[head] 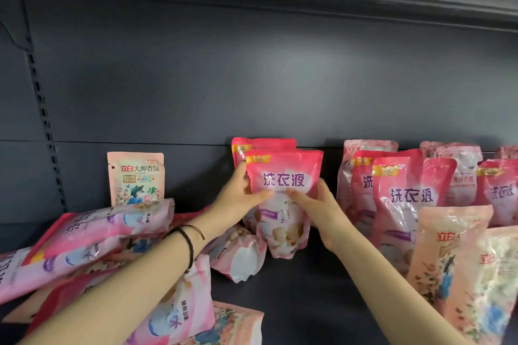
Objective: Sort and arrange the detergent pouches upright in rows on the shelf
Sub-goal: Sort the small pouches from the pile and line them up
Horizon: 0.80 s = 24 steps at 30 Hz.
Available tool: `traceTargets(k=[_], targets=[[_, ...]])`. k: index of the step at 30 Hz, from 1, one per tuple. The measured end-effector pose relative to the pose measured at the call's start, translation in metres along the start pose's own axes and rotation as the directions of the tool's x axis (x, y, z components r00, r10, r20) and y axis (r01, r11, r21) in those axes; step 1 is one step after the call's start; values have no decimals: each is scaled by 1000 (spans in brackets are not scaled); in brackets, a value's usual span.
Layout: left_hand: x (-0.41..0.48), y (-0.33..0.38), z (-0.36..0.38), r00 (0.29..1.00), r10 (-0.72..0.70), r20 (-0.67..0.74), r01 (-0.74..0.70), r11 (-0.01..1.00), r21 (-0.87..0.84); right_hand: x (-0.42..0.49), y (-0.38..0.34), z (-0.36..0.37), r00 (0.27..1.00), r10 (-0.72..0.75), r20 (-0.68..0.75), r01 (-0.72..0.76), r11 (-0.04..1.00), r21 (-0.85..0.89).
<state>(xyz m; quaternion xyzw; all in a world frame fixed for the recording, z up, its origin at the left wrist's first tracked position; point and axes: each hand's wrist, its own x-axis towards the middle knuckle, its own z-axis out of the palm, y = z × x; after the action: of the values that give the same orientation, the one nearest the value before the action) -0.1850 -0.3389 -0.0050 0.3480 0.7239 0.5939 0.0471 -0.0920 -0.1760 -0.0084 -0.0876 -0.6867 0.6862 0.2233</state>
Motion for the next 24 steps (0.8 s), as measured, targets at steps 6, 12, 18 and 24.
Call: traceTargets(k=[6,12,18,24], targets=[[-13,-18,2,984,-97,147,75,986,147,-12,16,0,992,121,38,-115,983,-142],[-21,-14,2,992,-71,100,46,971,237,-15,13,1,983,128,129,-104,979,-177],[-37,-15,-6,992,-75,100,51,973,224,-20,15,6,969,137,205,-96,976,-196],[-35,9,-19,976,-101,194,27,936,351,-16,-5,-1,952,226,207,-69,816,-574]])
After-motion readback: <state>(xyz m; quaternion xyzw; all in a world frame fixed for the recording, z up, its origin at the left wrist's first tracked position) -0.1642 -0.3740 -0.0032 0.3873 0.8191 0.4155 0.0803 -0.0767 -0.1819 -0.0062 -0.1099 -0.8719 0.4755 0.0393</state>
